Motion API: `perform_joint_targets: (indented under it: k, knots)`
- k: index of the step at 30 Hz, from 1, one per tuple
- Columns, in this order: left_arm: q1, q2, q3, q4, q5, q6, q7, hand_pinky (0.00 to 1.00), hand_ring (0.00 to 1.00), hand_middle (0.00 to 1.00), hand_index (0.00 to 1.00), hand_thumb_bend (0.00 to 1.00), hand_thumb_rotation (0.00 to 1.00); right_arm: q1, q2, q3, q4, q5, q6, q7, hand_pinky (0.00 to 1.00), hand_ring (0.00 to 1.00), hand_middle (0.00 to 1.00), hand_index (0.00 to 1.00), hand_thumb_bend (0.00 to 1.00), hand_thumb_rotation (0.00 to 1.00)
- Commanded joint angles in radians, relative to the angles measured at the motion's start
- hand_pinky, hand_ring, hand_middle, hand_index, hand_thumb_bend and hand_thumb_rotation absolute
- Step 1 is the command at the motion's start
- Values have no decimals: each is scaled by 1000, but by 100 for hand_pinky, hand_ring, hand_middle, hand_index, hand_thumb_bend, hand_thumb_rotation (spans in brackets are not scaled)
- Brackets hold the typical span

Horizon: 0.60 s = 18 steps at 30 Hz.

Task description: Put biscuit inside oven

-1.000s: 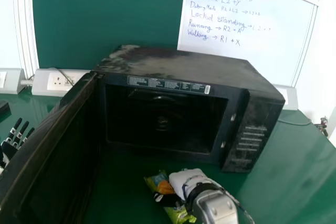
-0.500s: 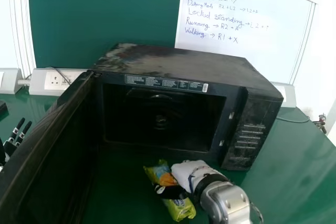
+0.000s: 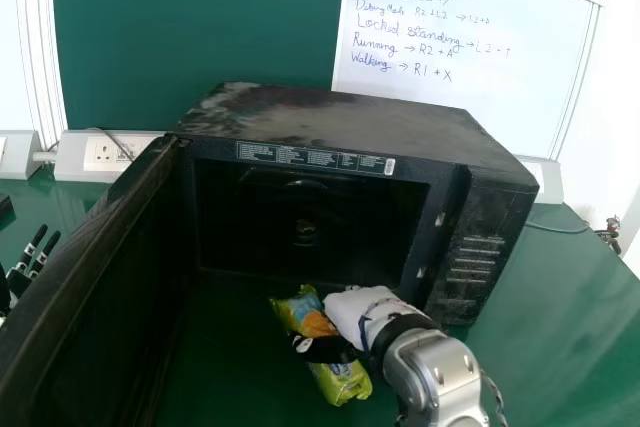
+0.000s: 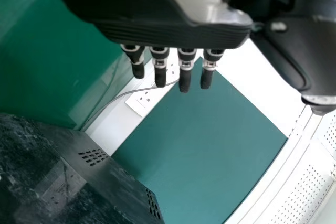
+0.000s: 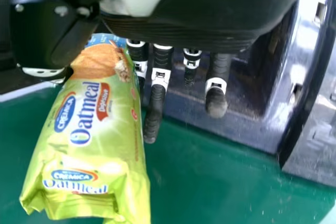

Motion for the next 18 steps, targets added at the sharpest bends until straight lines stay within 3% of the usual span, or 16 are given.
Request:
perform_joint_targets:
  k: [1,18]
  knots:
    - [-3,-2,-3,5,-2,-8,-6,85,91,93,98,86,24,-31,-2,-11,-8,3,-1,-6,9,17,47,70,56,0]
    - [3,-3,-2,5,-4,-12,-16,87,92,93,98,84,25,-128,60,-13,102,-1,66,-84,9,17,47,70,55,0]
